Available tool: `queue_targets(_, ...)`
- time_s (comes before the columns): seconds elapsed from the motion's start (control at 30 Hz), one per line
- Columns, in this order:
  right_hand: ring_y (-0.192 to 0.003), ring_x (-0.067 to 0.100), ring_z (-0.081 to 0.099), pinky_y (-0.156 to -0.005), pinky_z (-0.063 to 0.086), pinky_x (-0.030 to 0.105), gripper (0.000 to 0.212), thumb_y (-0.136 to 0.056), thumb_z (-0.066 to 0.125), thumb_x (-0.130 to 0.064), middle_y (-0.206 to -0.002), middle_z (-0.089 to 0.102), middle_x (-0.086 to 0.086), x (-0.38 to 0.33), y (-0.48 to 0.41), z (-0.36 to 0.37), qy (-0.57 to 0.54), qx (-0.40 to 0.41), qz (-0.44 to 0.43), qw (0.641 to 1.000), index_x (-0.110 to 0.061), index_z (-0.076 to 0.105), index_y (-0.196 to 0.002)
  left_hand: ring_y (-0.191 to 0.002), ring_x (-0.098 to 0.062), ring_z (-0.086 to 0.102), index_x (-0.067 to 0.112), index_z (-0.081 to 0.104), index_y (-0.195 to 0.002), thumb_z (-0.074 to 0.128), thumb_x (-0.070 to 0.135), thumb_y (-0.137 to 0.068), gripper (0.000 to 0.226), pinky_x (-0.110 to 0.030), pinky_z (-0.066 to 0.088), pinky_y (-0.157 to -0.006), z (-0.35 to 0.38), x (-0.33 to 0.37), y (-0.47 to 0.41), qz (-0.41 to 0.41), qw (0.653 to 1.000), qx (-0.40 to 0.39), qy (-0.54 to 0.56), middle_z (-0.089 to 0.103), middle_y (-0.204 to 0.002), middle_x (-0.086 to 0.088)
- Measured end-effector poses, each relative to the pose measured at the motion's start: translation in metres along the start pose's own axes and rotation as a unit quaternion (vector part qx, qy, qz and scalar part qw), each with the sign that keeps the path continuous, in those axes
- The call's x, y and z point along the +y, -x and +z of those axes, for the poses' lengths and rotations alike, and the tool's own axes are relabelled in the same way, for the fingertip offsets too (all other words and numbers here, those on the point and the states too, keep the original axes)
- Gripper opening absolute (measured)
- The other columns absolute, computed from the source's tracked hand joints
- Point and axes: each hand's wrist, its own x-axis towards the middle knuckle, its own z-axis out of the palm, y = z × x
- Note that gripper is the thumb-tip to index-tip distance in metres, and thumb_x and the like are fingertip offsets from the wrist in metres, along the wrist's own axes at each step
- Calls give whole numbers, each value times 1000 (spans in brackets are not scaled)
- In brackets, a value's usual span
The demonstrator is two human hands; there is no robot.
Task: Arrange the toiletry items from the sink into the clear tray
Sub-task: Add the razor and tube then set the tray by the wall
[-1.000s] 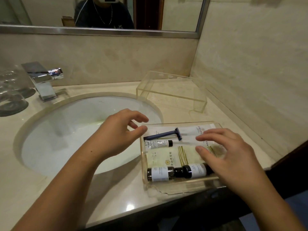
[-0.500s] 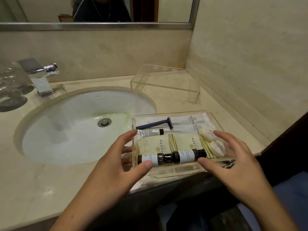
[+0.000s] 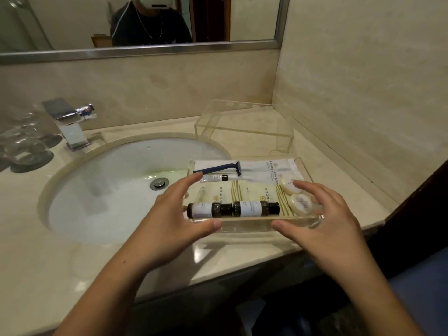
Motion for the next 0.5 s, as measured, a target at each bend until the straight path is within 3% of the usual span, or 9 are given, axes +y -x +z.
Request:
queue_targets(0.1, -126, 6, 47, -99, 34, 19, 77, -59, 91, -47, -142, 41, -12, -9, -13, 14, 0, 26, -13, 1000, -51, 55, -126, -127, -3, 44, 51, 30, -151, 86, 43, -74, 95, -28, 43, -94, -12, -5, -23, 6, 1000, -4, -7, 47, -148, 13)
queue_targets(0.23, -127, 9, 49, -101, 37, 19, 74, -62, 90, -47, -143, 42, -8, -15, -31, 30, -5, 50, -15, 999, -48, 55, -127, -136, -16, 46, 48, 36, -150, 88, 33, -75, 92, -36, 48, -101, -26, -14, -59, -3, 1000, -25, 15, 52, -147, 8)
queue_targets(0.37, -123, 7, 50, -100, 35, 17, 72, -64, 90, -45, -140, 43, -8, -14, -46, 43, -11, 58, -6, 998, -44, 56, -128, -126, -13, 51, 53, 38, -146, 88, 30, -74, 91, -26, 48, -88, -32, -25, -91, -11, 999, -46, 27, 50, -146, 2)
queue_targets(0.5, -112, 2, 51, -98, 36, 15, 69, -65, 90, -42, -138, 43, -7, -13, -57, 50, -13, 67, -5, 998, -43, 58, -125, -126, -13, 53, 56, 40, -143, 89, 27, -73, 91, -24, 50, -85, -31, -33, -112, -18, 997, -63, 49, 51, -147, -5)
